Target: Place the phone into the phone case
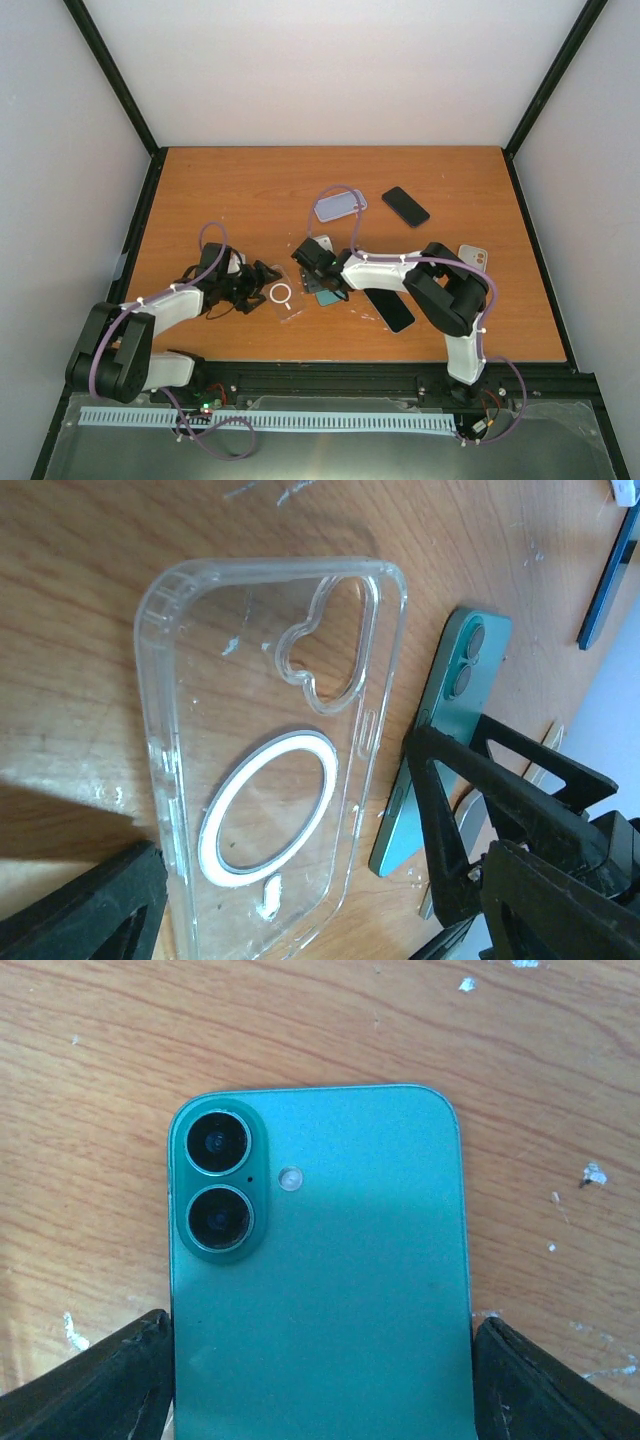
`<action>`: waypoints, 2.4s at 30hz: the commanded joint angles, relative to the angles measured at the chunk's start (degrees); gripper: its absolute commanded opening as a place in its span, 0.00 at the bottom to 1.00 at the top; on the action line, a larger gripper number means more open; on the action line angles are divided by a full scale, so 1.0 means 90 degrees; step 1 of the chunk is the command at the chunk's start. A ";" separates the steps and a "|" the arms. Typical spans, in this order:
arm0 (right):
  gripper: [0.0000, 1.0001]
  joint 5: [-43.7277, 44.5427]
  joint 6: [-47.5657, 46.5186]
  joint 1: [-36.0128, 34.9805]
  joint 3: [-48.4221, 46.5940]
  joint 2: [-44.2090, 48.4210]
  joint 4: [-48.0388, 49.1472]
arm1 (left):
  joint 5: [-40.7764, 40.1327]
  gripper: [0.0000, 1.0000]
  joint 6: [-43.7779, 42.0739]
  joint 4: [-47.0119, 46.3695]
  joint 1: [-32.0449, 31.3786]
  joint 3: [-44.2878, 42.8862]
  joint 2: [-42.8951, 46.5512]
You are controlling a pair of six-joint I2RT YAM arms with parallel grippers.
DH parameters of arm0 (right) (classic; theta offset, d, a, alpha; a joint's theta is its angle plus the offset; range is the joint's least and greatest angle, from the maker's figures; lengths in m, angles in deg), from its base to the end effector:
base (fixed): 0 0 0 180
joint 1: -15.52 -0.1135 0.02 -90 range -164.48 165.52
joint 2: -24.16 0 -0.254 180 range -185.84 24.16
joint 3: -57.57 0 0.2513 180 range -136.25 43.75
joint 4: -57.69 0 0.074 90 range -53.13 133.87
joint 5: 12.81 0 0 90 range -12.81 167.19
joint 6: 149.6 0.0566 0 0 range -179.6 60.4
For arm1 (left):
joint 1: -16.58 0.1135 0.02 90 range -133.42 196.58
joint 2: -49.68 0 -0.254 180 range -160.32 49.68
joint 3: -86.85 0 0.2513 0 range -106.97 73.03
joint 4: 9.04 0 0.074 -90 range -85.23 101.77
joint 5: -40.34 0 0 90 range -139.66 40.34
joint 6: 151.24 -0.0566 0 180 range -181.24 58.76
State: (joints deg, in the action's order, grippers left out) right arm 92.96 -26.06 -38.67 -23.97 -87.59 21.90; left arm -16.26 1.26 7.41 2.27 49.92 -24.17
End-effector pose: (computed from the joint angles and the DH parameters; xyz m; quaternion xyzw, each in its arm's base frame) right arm 0.2369 0.3020 0.1056 -0.1456 0.9583 0.0460 0.2415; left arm 0.2080 -0.0852 0.1092 -0.2888 0.8669 -0.4008 0.0664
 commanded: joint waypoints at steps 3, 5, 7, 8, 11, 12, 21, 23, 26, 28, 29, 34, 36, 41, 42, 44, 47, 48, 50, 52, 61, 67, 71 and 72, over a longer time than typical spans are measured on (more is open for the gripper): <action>0.68 -0.0901 -0.0230 -0.0014 0.0784 0.0106 0.0129 | -0.0502 0.83 -0.0802 0.0576 -0.0076 -0.0516 0.0193; 0.66 -0.1040 -0.0307 -0.0014 0.0993 0.0322 0.0450 | -0.0522 0.80 -0.1040 0.0584 -0.0072 -0.0722 0.0232; 0.64 -0.1124 -0.0388 -0.0014 0.1169 0.0521 0.0694 | -0.0307 0.76 -0.1231 0.0454 -0.0071 -0.0854 0.0180; 0.63 -0.1189 -0.0439 -0.0014 0.1248 0.0625 0.0823 | -0.0137 0.74 -0.1333 0.0291 -0.0071 -0.0888 0.0136; 0.62 -0.1355 -0.0649 -0.0013 0.1482 0.0892 0.1172 | 0.0341 0.71 -0.1626 -0.0018 -0.0071 -0.1000 -0.0066; 0.61 -0.1395 -0.0700 -0.0012 0.1525 0.0933 0.1225 | 0.0446 0.70 -0.1736 -0.0061 -0.0071 -0.1050 -0.0126; 0.58 -0.1811 -0.1318 -0.0013 0.2156 0.1710 0.2130 | 0.0809 0.68 -0.2700 0.0503 -0.0071 -0.1731 -0.0546; 0.57 -0.1887 -0.1492 -0.0014 0.2363 0.1965 0.2406 | 0.0850 0.66 -0.2940 0.0679 -0.0071 -0.1882 -0.0640; 0.57 -0.2004 -0.1758 -0.0014 0.2558 0.2247 0.2644 | 0.1035 0.66 -0.3207 0.0987 -0.0071 -0.2045 -0.0799; 0.57 -0.2060 -0.1947 -0.0014 0.2590 0.2354 0.2677 | 0.1225 0.65 -0.3299 0.1015 -0.0071 -0.2100 -0.0914; 0.56 -0.2056 -0.2019 -0.0022 0.2593 0.2402 0.2689 | 0.1296 0.64 -0.3317 0.1007 -0.0071 -0.2116 -0.0976; 0.56 -0.1969 -0.2268 -0.0023 0.2636 0.2648 0.2760 | 0.1660 0.63 -0.3369 0.0886 -0.0071 -0.2119 -0.1277; 0.56 -0.1980 -0.2363 -0.0021 0.2667 0.2709 0.2830 | 0.1943 0.62 -0.3380 0.0787 -0.0071 -0.2087 -0.1395; 0.56 -0.2103 -0.2516 -0.0066 0.2753 0.2915 0.2991 | 0.2491 0.60 -0.3405 0.0390 -0.0080 -0.2037 -0.1597; 0.56 -0.2123 -0.2540 -0.0076 0.2766 0.2948 0.3023 | 0.2514 0.60 -0.3417 0.0398 -0.0073 -0.2054 -0.1657; 0.55 -0.2169 -0.2601 -0.0096 0.2769 0.2989 0.3039 | 0.2553 0.59 -0.3406 0.0371 -0.0079 -0.2074 -0.1722; 0.55 -0.2156 -0.2668 -0.0113 0.2710 0.2966 0.2958 | 0.2688 0.59 -0.3333 0.0236 -0.0083 -0.2060 -0.1770; 0.55 -0.2158 -0.2685 -0.0115 0.2694 0.2945 0.2942 | 0.2751 0.59 -0.3324 0.0218 -0.0081 -0.2077 -0.1783; 0.55 -0.2172 -0.2715 -0.0125 0.2655 0.2928 0.2912 | 0.2915 0.59 -0.3321 0.0184 -0.0078 -0.2095 -0.1827; 0.55 -0.2186 -0.2720 -0.0139 0.2627 0.2924 0.2901 | 0.2928 0.58 -0.3330 0.0183 -0.0088 -0.2093 -0.1820; 0.55 -0.2216 -0.2758 -0.0175 0.2408 0.2878 0.2841 | 0.2969 0.49 -0.3401 0.0339 -0.0134 -0.2124 -0.1872; 0.55 -0.2206 -0.2798 -0.0189 0.2292 0.2892 0.2778 | 0.2903 0.39 -0.3541 0.0603 -0.0139 -0.2241 -0.1828; 0.55 -0.2176 -0.2811 -0.0199 0.2262 0.2894 0.2727 | 0.2831 0.24 -0.3585 0.0684 -0.0139 -0.2287 -0.1774; 0.55 -0.2152 -0.2810 -0.0199 0.2259 0.2894 0.2708 | 0.2822 0.19 -0.3580 0.0684 -0.0139 -0.2294 -0.1763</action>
State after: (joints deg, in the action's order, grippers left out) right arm 73.47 -50.39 -39.87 -1.39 -62.54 44.54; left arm 9.47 -29.03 12.54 1.46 31.27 -40.58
